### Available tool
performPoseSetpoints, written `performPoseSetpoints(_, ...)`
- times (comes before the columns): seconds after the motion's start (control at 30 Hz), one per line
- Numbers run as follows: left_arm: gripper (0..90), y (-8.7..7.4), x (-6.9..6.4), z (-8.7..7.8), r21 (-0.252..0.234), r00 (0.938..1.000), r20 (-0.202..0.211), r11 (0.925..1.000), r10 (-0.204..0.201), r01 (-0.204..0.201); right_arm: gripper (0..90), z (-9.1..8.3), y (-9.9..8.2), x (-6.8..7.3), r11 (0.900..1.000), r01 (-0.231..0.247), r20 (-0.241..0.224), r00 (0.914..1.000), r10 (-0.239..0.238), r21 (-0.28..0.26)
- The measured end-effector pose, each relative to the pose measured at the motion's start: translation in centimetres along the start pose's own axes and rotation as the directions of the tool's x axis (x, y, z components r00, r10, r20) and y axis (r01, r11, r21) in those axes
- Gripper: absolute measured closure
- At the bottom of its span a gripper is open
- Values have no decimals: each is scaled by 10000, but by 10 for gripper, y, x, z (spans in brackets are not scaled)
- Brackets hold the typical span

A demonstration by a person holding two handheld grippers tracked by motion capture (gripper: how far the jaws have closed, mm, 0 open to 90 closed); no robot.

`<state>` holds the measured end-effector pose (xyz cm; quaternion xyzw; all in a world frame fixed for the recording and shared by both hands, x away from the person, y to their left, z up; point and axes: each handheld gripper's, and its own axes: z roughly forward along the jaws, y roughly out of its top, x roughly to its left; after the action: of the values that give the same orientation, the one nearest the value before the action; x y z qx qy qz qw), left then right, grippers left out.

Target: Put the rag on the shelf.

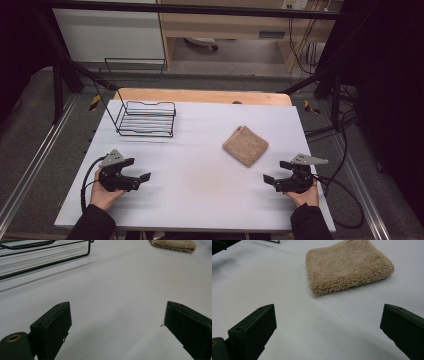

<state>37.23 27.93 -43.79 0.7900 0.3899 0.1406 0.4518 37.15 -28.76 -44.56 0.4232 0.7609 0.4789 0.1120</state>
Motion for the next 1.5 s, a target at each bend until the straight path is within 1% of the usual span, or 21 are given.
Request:
performPoseSetpoints(0.2,72,0,0,-1,-22,10000,-10,10000,-16,16,15,0,0,1,10000,-25,40,10000,25,32)
performPoseSetpoints(0.37,73,-1,0,-2,20,10000,-56,10000,-20,21,25,2,1,4,9997,141,230,9996,-145,193)
performPoseSetpoints(0.4,73,-1,1,-2,9,9999,-105,10000,-47,47,35,5,3,7,9992,270,328,9991,-279,289)
performPoseSetpoints(0.57,73,0,1,-3,-50,9999,-87,10000,-77,77,81,11,5,13,9982,408,444,9981,-428,447)
performPoseSetpoints(0.6,74,0,1,-2,-32,9999,-94,10000,-68,68,125,14,7,16,9972,569,478,9971,-592,483)
performPoseSetpoints(0.7,75,-1,1,-2,48,9999,-132,10000,-69,70,181,19,11,20,9965,607,556,9964,-639,570)
performPoseSetpoints(0.77,76,0,1,-2,48,9998,-167,10000,-71,72,236,24,14,22,9959,674,567,9959,-709,605)
performPoseSetpoints(0.8,76,0,1,-2,48,9998,-167,10000,-71,72,236,24,14,22,9959,674,567,9959,-709,605)
performPoseSetpoints(0.83,76,0,1,-2,52,9998,-185,10000,-79,80,296,28,18,23,9948,828,556,9947,-861,600)
performPoseSetpoints(0.9,78,0,1,-2,43,9998,-191,10000,-81,82,346,32,22,24,9934,874,629,9938,-921,745)
performPoseSetpoints(0.93,78,0,1,-2,43,9998,-191,10000,-81,82,346,32,22,24,9934,874,629,9938,-921,745)
performPoseSetpoints(0.97,79,0,1,-2,25,9998,-187,9999,-110,110,402,38,25,25,9919,957,724,9922,-1018,830)
performPoseSetpoints(1.13,82,0,1,-2,1,9997,-208,9999,-116,116,506,52,30,27,9892,971,728,9918,-1055,1099)
performPoseSetpoints(1.17,82,0,1,-2,33,9997,-214,10000,-85,85,525,53,31,28,9872,1065,750,9904,-1158,1184)
performPoseSetpoints(1.33,85,0,0,-2,34,9997,-231,10000,-92,92,617,64,35,29,9843,1204,789,9882,-1312,1288)
performPoseSetpoints(1.4,85,0,0,-2,45,9997,-238,10000,-71,72,628,66,35,29,9843,1157,761,9890,-1266,1336)
performPoseSetpoints(1.43,85,0,0,-2,45,9997,-246,10000,-65,66,656,71,35,27,9810,1249,861,9866,-1387,1486)
performPoseSetpoints(1.5,85,0,0,-2,46,9997,-252,10000,-62,63,686,76,34,28,9748,1407,944,9828,-1586,1729)
